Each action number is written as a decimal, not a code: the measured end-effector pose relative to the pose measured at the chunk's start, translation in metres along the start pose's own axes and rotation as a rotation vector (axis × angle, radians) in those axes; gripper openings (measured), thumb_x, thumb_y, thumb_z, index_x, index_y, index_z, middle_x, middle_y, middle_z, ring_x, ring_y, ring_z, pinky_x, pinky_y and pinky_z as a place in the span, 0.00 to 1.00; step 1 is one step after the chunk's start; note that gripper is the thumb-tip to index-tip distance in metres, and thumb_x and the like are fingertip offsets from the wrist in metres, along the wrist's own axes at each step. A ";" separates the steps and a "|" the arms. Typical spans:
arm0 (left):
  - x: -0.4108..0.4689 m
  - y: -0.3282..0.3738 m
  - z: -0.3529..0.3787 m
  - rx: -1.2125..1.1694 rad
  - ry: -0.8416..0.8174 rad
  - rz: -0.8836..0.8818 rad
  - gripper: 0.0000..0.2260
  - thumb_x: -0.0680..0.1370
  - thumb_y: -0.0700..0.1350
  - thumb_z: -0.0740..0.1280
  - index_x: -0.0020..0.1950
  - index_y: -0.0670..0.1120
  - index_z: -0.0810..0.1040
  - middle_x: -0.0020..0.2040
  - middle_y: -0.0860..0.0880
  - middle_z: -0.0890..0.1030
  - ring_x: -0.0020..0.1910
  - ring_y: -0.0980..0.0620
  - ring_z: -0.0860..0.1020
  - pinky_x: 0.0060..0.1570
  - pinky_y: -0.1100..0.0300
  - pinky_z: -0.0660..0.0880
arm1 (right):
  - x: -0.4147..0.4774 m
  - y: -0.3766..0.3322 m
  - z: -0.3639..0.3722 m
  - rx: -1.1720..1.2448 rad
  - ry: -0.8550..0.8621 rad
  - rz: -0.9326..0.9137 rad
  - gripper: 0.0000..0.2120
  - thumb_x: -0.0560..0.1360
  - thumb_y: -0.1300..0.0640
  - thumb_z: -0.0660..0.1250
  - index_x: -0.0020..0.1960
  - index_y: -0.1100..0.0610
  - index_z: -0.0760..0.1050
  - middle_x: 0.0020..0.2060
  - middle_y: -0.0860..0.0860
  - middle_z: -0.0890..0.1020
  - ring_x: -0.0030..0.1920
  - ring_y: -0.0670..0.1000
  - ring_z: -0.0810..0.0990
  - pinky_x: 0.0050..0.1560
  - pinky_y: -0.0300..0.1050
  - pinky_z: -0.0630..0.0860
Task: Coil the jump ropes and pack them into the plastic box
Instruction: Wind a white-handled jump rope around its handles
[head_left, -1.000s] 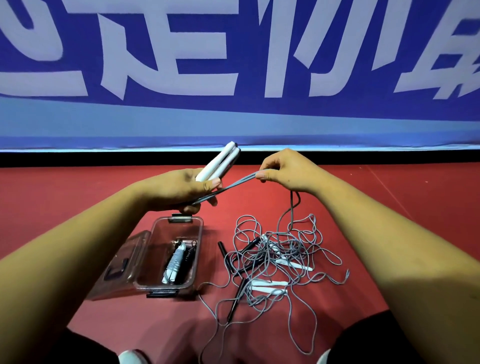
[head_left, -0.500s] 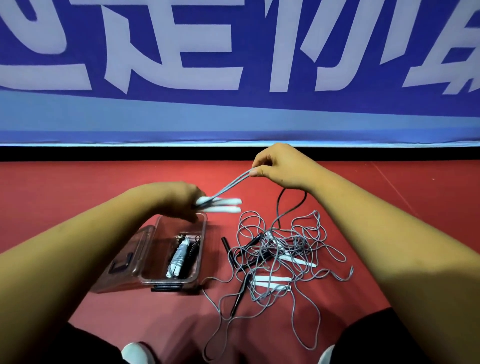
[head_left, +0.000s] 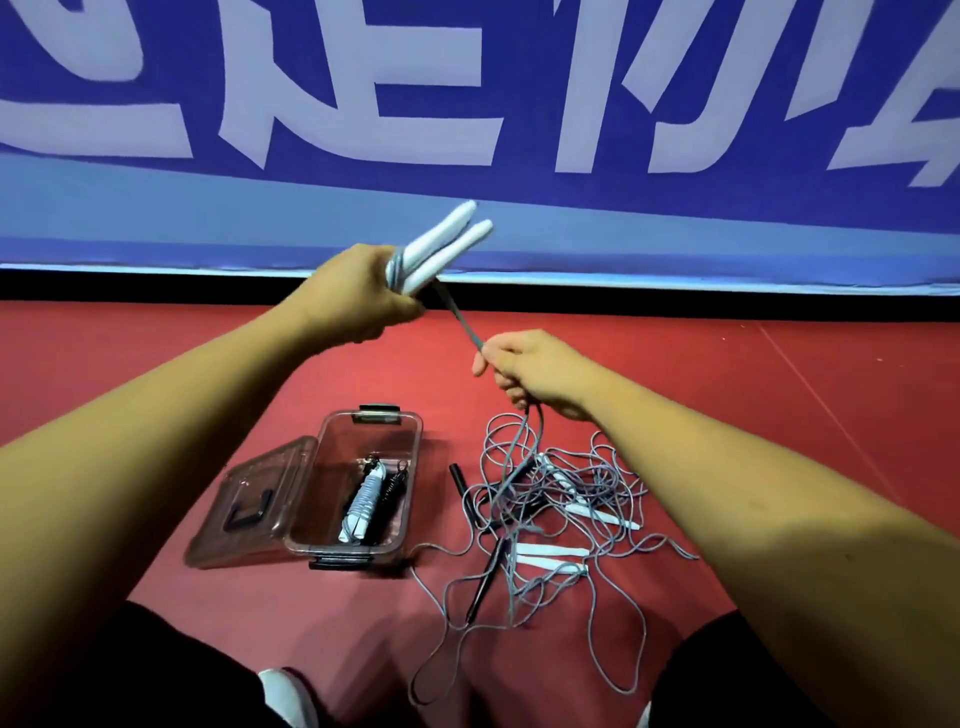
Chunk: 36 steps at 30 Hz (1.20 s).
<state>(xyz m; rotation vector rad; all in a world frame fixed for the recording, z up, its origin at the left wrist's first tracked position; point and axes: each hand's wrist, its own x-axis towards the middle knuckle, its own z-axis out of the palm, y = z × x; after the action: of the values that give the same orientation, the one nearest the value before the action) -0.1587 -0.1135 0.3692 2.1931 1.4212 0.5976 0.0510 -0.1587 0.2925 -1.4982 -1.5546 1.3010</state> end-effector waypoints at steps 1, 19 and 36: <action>0.004 -0.006 0.000 0.022 0.030 -0.047 0.06 0.73 0.42 0.71 0.46 0.45 0.75 0.30 0.46 0.76 0.22 0.49 0.71 0.25 0.62 0.68 | -0.002 0.000 0.007 0.028 -0.028 0.025 0.14 0.84 0.58 0.54 0.45 0.57 0.75 0.26 0.48 0.65 0.24 0.45 0.60 0.28 0.39 0.60; 0.011 -0.056 0.032 0.476 0.004 -0.312 0.05 0.75 0.35 0.66 0.51 0.37 0.77 0.46 0.37 0.82 0.41 0.39 0.79 0.41 0.50 0.76 | -0.032 -0.054 0.058 -0.669 -0.086 -0.146 0.18 0.79 0.55 0.62 0.32 0.59 0.70 0.26 0.53 0.68 0.27 0.52 0.65 0.28 0.45 0.59; -0.028 0.008 0.067 0.595 -0.449 0.484 0.06 0.76 0.48 0.71 0.49 0.49 0.78 0.42 0.46 0.83 0.42 0.42 0.79 0.37 0.58 0.65 | -0.019 -0.041 -0.042 -0.694 0.261 -0.185 0.15 0.78 0.51 0.66 0.41 0.62 0.80 0.32 0.57 0.79 0.34 0.53 0.73 0.36 0.42 0.67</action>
<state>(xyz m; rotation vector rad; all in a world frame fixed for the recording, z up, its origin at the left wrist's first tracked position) -0.1244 -0.1521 0.3174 2.9230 0.8965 -0.2214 0.0780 -0.1625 0.3482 -1.7731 -2.0112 0.4373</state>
